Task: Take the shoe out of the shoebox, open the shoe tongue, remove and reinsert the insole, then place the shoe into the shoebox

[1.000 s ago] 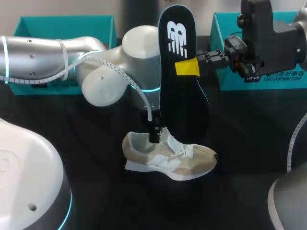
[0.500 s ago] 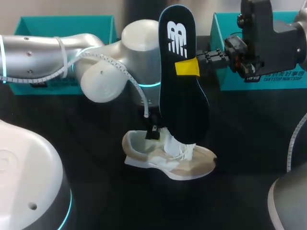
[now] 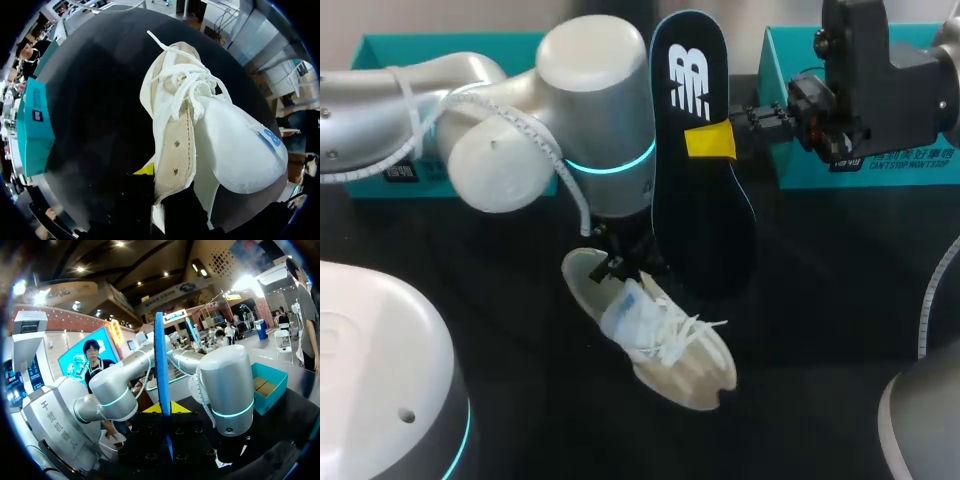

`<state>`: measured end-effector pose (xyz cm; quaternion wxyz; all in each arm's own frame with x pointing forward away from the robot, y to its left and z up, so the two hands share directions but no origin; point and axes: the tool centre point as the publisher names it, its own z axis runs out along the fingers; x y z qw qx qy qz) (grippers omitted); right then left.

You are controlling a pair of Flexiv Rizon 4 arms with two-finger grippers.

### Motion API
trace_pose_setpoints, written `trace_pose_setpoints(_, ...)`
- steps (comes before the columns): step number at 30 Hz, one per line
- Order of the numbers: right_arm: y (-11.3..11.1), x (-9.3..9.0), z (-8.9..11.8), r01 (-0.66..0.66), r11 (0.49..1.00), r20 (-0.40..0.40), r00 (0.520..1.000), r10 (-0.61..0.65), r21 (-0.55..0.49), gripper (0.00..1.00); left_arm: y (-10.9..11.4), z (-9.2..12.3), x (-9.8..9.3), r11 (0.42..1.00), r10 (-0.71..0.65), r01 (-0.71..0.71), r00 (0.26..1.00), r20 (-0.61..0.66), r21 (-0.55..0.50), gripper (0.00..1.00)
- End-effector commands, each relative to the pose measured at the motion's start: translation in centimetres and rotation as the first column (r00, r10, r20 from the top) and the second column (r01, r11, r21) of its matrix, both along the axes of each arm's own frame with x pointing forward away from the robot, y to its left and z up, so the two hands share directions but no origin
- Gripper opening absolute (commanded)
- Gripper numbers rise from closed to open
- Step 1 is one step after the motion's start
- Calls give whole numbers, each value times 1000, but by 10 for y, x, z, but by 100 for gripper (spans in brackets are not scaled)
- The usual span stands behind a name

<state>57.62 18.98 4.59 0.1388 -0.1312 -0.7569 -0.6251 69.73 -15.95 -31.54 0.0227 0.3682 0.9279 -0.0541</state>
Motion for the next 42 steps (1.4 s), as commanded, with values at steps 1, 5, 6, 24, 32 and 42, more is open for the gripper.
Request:
trace_pose_setpoints(1, 5, 3, 1, -3, 1000, -2, 1000, 3, -4, 0, 20, 16, -9, 949, -296, 308, 943, 149, -63, 0)
trace_pose_setpoints(5, 5, 3, 1, -3, 1000, -2, 1000, 3, -4, 0, 20, 16, -9, 949, -296, 308, 943, 149, -63, 0)
trace_pose_setpoints(6, 5, 3, 1, -3, 1000, -2, 1000, 3, -4, 0, 20, 16, -9, 949, -296, 308, 943, 149, -63, 0)
trace_pose_setpoints(24, 5, 3, 1, -3, 1000, -2, 1000, 3, -4, 0, 5, -8, -35, 756, -646, 654, 753, 126, -35, 0)
trace_pose_setpoints(32, 5, 3, 1, -3, 1000, -2, 1000, 3, -4, 0, -4, -18, -31, 785, -616, 619, 782, 89, -6, 0)
trace_pose_setpoints(42, 5, 3, 1, -3, 1000, -2, 1000, 3, -4, 0, -21, -38, -26, 787, -616, 616, 786, 56, 25, 0)
